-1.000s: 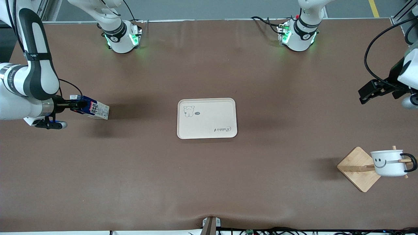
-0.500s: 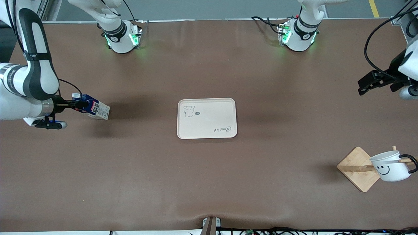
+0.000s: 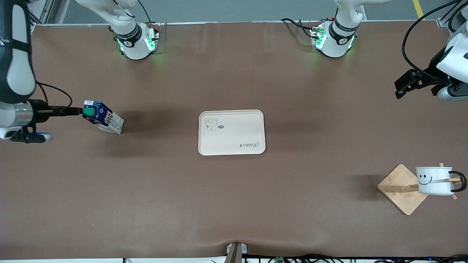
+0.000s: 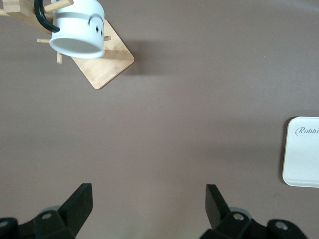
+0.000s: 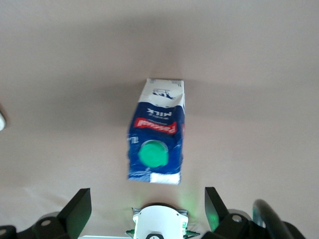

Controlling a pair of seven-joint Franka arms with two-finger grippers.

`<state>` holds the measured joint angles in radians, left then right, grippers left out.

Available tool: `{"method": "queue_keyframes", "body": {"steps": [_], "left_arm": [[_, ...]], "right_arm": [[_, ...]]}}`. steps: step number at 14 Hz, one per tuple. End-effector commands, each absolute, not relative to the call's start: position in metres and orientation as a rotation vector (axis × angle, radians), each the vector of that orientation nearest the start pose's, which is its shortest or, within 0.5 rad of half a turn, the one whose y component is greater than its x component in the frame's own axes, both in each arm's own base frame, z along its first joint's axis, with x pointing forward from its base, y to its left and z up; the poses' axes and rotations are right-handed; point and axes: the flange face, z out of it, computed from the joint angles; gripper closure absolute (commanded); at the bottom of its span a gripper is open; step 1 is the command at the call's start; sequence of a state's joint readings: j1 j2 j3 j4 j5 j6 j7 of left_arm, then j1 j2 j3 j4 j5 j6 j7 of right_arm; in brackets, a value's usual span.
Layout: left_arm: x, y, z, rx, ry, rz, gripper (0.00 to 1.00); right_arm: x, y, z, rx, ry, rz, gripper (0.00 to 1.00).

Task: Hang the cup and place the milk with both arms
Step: 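Release the milk carton and raise the right gripper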

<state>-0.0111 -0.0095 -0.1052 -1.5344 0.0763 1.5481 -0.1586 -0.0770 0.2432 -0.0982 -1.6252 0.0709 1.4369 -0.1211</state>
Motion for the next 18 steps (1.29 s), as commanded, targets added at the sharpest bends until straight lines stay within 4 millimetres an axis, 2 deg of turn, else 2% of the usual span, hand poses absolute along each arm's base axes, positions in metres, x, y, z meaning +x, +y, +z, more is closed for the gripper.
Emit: {"method": "queue_keyframes", "body": {"steps": [1,2,4,7,8,9,11,12,14,16,17,18], "left_arm": [[0.543,-0.055,0.645,-3.085,-0.062,-0.040,0.00],[0.543,-0.054,0.645,-3.083,-0.065,-0.035,0.00],[0.541,-0.053,0.645,-3.082,-0.068,-0.021,0.00],[0.539,-0.051,0.646,-3.080,-0.085,-0.012,0.00],[0.539,-0.051,0.646,-3.079,-0.097,-0.015,0.00],[0.540,-0.051,0.645,-3.079,-0.101,-0.015,0.00],[0.540,-0.051,0.646,-3.079,-0.101,-0.020,0.00],[0.540,-0.050,0.647,-3.078,-0.104,-0.023,0.00],[0.540,-0.050,0.646,-3.077,-0.108,-0.020,0.00],[0.540,-0.050,0.646,-3.077,-0.108,-0.020,0.00],[0.541,-0.049,0.646,-3.073,-0.109,-0.021,0.00],[0.541,-0.048,0.645,-3.072,-0.111,-0.019,0.00]], "right_arm": [[0.589,-0.075,0.479,-3.066,0.040,0.593,0.00],[0.594,-0.073,0.493,-3.097,0.034,0.546,0.00],[0.608,-0.069,0.542,-3.127,0.015,0.372,0.00],[0.614,-0.029,0.600,-3.155,-0.087,0.192,0.00],[0.612,-0.020,0.619,-3.169,-0.111,0.147,0.00],[0.606,-0.006,0.648,-3.175,-0.144,0.072,0.00],[0.586,0.014,0.697,-3.173,-0.196,-0.066,0.00],[0.581,0.018,0.702,-3.170,-0.210,-0.060,0.00],[0.554,0.022,0.707,-3.102,-0.259,0.082,0.00],[0.537,0.040,0.702,-3.086,-0.307,0.060,0.00],[0.524,0.040,0.689,-3.084,-0.309,0.060,0.00],[0.510,0.023,0.680,-3.079,-0.282,0.009,0.00]]}}
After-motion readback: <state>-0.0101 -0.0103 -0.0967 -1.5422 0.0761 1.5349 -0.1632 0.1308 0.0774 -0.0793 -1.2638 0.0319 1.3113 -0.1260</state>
